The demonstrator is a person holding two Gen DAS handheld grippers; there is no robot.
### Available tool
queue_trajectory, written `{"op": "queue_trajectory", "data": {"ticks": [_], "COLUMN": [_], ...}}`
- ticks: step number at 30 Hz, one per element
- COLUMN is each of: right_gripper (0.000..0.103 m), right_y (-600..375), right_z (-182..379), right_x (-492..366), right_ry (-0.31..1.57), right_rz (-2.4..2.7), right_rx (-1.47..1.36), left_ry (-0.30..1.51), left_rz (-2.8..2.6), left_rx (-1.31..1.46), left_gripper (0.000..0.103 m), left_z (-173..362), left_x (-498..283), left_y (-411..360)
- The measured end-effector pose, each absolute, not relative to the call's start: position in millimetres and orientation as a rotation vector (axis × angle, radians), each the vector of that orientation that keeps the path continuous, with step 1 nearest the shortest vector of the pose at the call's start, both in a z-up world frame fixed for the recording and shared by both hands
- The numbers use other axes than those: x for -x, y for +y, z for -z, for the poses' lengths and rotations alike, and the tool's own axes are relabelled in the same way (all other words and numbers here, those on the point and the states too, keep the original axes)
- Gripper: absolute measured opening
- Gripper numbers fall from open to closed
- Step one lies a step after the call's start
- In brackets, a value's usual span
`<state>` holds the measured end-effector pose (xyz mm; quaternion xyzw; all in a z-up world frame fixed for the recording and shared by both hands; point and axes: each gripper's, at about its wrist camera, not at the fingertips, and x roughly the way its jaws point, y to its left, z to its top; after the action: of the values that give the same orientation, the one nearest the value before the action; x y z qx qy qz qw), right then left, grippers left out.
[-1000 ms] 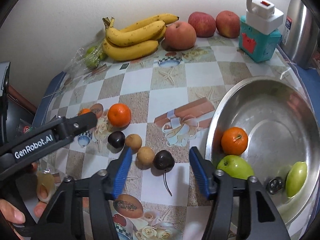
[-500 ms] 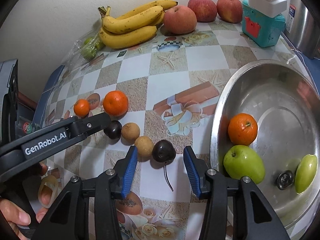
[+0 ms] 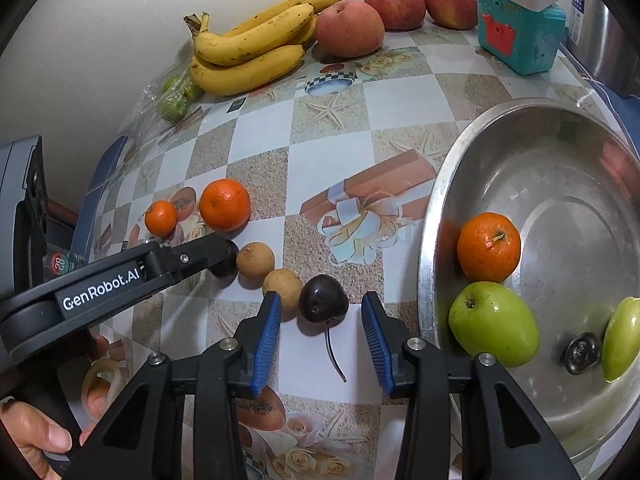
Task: Organize fruits
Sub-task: 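Move the right tool to the stemmed dark plum while the left tool approaches another dark plum, then close the right tool on the stemmed plum while the left tool grasps the other dark plum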
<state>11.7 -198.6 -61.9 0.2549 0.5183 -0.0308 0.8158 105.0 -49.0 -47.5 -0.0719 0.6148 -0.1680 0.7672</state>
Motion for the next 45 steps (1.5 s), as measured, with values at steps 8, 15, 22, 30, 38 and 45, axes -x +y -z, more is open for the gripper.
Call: {"op": "queue_trajectory", "data": {"ticks": [8,15,22,30,38,45], "right_gripper": [0.042,0.038,0.036,0.035,0.031,0.026], "right_y": [-200,-201,-208,-206,-204,-206], "right_z": [66,66,69,69,70,69], "right_x": [-12,-13,-10,-15,-16,-12], "right_ry": [1.106,1.111,1.118,1.123,1.125,1.115], "right_rz": [0.058,0.049,0.054,0.050,0.053,0.037], "right_rx": [-0.574,-0.594,-0.656,-0.654,-0.634,-0.649], "left_ry": [1.341,1.338,1.326,1.295,1.281,1.266], "left_rz": [0.360,0.356,0.351,0.340,0.317,0.307], "left_rx": [0.171,0.170,0.166,0.158,0.142,0.119], "left_gripper": [0.029,0.029,0.029,0.029,0.029,0.029], "left_z": [51,51,45,34,32,29], "left_x": [-105,-106,-107,-108,-108,-107], "left_y": [-49,-49,-48,-45,-44,-45]}}
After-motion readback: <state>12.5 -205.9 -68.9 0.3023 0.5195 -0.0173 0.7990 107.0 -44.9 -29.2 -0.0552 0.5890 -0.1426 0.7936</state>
